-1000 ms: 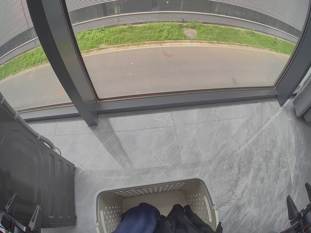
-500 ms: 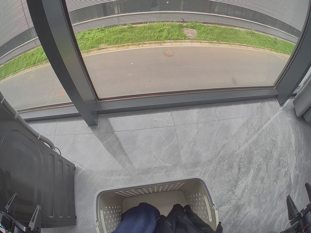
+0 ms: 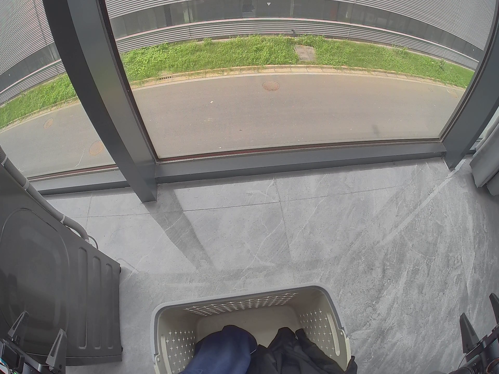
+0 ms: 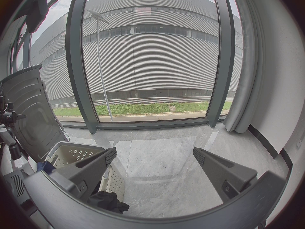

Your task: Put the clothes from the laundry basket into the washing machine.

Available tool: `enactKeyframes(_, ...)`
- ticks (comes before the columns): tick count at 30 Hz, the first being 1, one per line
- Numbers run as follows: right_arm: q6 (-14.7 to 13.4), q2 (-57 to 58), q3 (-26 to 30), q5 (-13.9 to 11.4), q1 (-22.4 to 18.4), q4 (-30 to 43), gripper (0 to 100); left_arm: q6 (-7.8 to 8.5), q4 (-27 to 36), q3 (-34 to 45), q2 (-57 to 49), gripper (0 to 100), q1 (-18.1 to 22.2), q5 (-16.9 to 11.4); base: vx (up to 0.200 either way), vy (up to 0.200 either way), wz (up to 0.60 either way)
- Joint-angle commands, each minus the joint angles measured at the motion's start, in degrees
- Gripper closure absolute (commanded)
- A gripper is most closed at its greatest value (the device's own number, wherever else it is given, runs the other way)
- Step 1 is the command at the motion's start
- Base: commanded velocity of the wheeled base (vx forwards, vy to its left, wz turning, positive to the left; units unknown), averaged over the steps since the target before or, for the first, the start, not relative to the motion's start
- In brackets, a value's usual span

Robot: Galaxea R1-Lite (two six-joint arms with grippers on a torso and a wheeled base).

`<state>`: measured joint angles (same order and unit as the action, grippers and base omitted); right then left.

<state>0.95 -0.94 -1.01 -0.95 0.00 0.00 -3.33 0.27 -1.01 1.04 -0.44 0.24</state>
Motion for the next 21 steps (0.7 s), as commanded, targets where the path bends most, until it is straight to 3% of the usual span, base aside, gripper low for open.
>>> enactKeyframes(1,0.02,0.94,1.01,-0.02,0.00,0.00,0,-0.01,0.00,0.92,-1.04,0,0.00,0.02,0.000,0.000,0.00)
enactKeyframes(19,0.02,0.94,1.01,-0.02,0.00,0.00,0,-0.01,0.00,0.92,-1.04,0,0.00,0.02,0.000,0.000,0.00)
enactKeyframes(21,0.02,0.94,1.01,-0.02,0.00,0.00,0,-0.01,0.00,0.92,-1.04,0,0.00,0.02,-0.200,0.000,0.00)
